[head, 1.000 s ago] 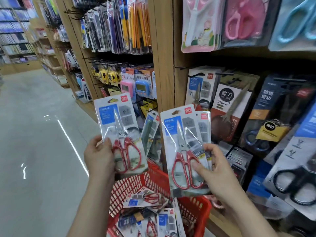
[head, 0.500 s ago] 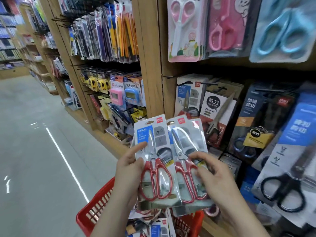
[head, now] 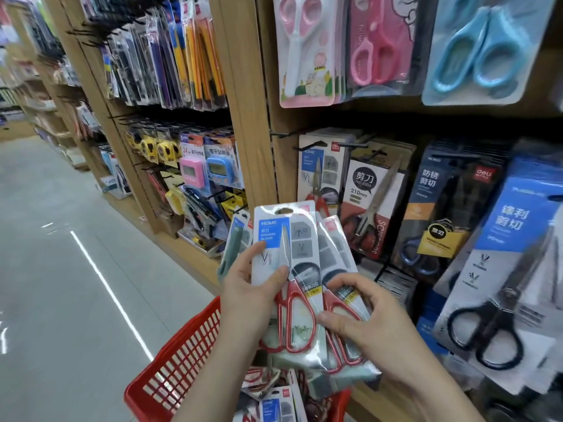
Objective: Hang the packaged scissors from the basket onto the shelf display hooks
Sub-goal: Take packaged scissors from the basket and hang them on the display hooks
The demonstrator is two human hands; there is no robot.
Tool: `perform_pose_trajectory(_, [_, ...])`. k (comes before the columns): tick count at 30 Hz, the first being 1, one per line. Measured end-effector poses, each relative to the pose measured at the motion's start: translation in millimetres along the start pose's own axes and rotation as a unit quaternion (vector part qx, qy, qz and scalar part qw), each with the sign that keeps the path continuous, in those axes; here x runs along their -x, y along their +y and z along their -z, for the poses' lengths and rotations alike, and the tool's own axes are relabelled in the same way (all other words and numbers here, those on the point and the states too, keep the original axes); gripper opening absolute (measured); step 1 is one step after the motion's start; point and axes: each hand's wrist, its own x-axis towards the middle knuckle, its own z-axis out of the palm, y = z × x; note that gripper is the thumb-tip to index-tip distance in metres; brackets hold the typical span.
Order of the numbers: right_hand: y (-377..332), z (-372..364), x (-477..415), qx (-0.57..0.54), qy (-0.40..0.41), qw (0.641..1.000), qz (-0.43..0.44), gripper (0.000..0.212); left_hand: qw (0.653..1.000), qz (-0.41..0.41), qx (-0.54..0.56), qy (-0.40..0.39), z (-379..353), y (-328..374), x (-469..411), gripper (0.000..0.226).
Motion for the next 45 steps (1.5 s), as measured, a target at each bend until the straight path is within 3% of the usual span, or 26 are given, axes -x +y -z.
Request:
perform_pose_trajectory(6, [-0.4, 13.6, -5.4, 0.041, 0.054, 0.998, 0.001, 0.030, 0.999, -0.035, -0.010, -0.039, -1.7, -0.4, -11.3, 0.066])
perform_pose_trajectory(10, [1.1, 16.2, -10.2, 0.053, 0.077, 0.995, 0.021, 0.022, 0.998, -0.042, -0.030, -0.045, 0.7, -0.7, -18.4, 0.061])
perform_pose_trajectory(13, [-0.4, 17.0, -12.8, 0.032, 0.078, 0.996, 0.031, 0.037, 0.993, -0.031, -0.098, -0.065, 3.0, 5.4, -25.2, 0.054])
perform_pose_trajectory(16, [-2.8, 14.2, -13.7, -0.001, 0.078, 0.996, 0.044, 0.056, 0.968, -0.007, -0.225, -0.112, 2.6, 9.1, -33.4, 0.083])
perform_pose_trajectory(19, [-3.2, 12.2, -15.6, -0.017, 0.077, 0.996, 0.049, 0.066, 0.959, 0.008, -0.261, -0.113, -1.3, 12.4, -37.2, 0.083])
perform_pose_trajectory(23, [-2.3, 14.2, -18.0, -0.029, 0.082, 0.995, 0.041, 0.073, 0.968, -0.054, -0.237, -0.067, -5.9, 22.2, -48.9, 0.077])
perform_pose_trajectory(30, [-0.4, 17.6, -16.8, -0.044, 0.103, 0.993, 0.021, 0.077, 0.968, -0.119, -0.214, -0.057, -26.3, 56.1, -81.8, 0.075])
perform_pose_trajectory(42, [-1.3, 26.2, -18.5, -0.059, 0.123, 0.991, 0.000, 0.068, 0.957, -0.112, -0.257, -0.080, -31.3, 44.1, -111.2, 0.084])
perform_pose_trajectory(45, [-2.8, 27.3, -19.4, -0.072, 0.133, 0.988, -0.008, 0.067, 0.939, -0.118, -0.309, -0.091, -35.0, 41.5, -120.1, 0.088])
